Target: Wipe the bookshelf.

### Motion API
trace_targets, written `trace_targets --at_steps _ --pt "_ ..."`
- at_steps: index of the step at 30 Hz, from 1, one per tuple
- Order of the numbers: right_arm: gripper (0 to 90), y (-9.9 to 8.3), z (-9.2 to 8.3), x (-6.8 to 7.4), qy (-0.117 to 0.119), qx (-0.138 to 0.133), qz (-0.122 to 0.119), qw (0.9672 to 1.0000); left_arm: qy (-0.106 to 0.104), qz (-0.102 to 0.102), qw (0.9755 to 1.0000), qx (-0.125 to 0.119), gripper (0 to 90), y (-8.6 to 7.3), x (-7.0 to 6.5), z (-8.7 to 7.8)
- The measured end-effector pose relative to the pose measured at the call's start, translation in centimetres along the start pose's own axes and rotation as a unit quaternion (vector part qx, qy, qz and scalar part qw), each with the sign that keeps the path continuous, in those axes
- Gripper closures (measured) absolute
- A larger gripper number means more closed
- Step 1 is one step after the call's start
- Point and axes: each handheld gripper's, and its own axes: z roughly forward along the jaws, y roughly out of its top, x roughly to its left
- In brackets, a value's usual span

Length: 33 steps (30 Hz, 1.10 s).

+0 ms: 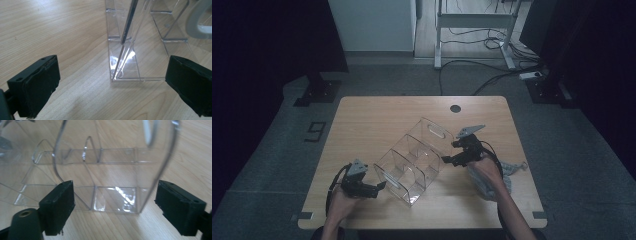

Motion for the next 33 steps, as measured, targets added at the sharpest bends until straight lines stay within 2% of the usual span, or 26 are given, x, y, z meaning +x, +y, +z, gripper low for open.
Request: trace_targets --at_steps 3,6,12,24,28,33 --pt "16.2 0.1 0.0 0.3 -0.009 0.014 -0.009 0.9998 0.008 -0.004 1.0 -0.001 0.0 0.1 0.2 0.2" --pt "17.1 0.0 -0.3 0.5 -0.005 0.02 -0.011 0.9997 0.012 -0.008 0.9999 -0.001 0.0 0.1 0.3 0.3" --pt "19.1 -0.6 -1.1 0.7 0.01 0.015 0.0 0.9998 0.02 -0.017 0.9997 -0.002 0.0 0.2 0.5 0.7" --pt "19.9 -1.9 -1.8 2.0 0.014 0.029 -0.001 0.9995 0.052 -0.025 0.9983 0.003 0.0 0.6 1.2 1.6" --pt "19.1 -2.5 -2.0 2.6 0.018 0.031 0.003 0.9993 0.049 -0.019 0.9986 0.001 0.0 0.6 0.7 1.1" --pt "17.0 -2.8 -1.9 3.0 0.018 0.032 0.001 0.9993 0.032 -0.014 0.9994 0.001 0.0 0.2 -0.3 0.4"
